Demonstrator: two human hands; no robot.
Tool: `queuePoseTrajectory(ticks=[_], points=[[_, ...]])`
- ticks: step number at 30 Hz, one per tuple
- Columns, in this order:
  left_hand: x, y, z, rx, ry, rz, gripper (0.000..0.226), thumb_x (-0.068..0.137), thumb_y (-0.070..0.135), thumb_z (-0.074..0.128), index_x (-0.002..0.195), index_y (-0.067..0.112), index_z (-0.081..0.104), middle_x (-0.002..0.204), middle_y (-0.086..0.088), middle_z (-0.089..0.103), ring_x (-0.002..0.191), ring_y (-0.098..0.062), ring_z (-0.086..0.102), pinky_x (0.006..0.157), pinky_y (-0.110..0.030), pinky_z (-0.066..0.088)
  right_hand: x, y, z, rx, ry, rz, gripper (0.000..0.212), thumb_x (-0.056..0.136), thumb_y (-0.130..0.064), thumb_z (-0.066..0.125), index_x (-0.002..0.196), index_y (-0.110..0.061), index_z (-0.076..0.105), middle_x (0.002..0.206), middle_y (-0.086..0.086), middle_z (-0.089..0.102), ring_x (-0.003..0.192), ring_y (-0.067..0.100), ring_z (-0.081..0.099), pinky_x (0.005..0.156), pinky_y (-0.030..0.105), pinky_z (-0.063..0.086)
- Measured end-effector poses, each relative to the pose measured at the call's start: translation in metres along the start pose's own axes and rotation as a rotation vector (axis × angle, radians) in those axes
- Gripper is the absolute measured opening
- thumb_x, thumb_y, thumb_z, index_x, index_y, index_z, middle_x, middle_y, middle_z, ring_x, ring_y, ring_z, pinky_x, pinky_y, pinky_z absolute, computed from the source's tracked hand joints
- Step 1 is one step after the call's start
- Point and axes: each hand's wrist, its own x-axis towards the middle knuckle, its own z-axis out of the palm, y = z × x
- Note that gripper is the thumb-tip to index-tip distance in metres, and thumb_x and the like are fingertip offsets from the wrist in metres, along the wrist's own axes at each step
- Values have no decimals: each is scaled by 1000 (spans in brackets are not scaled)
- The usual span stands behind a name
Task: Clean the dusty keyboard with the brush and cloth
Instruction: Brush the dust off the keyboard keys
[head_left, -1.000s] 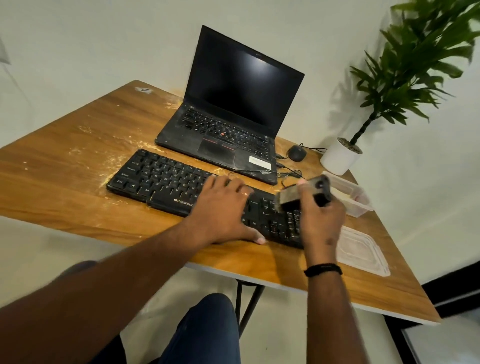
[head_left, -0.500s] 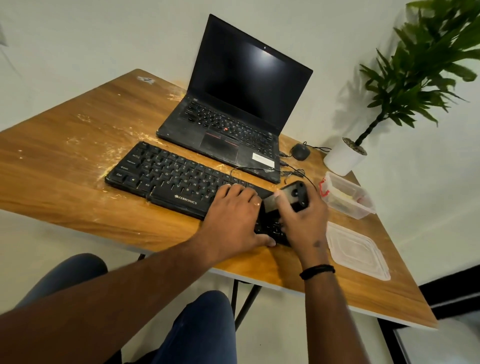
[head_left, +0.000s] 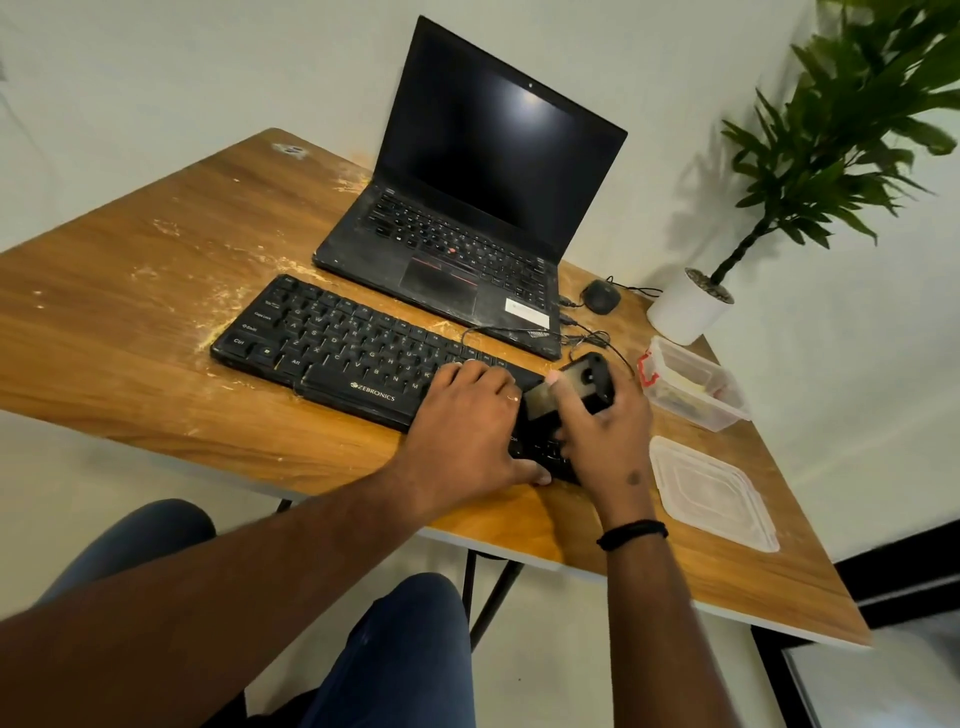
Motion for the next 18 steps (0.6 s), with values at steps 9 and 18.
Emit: queuePoseTrajectory(ticks=[9, 18], points=[[1, 0, 0, -13, -12, -6, 95, 70, 88, 55, 134, 18, 59, 133, 4, 56, 128, -17, 42, 115, -40, 29, 25, -4, 4, 22, -145, 88, 15, 92, -34, 69, 82, -26, 60, 81, 5, 68, 68, 18, 66, 50, 27, 53], [1, -1, -1, -8, -21, 10, 96, 73, 87, 53, 141, 20, 54, 140, 4, 51, 132, -18, 39, 116, -42, 28, 39, 7, 5, -52, 29, 64, 8, 88, -50, 65, 92, -45, 61, 92, -7, 69, 85, 23, 67, 74, 45, 59]])
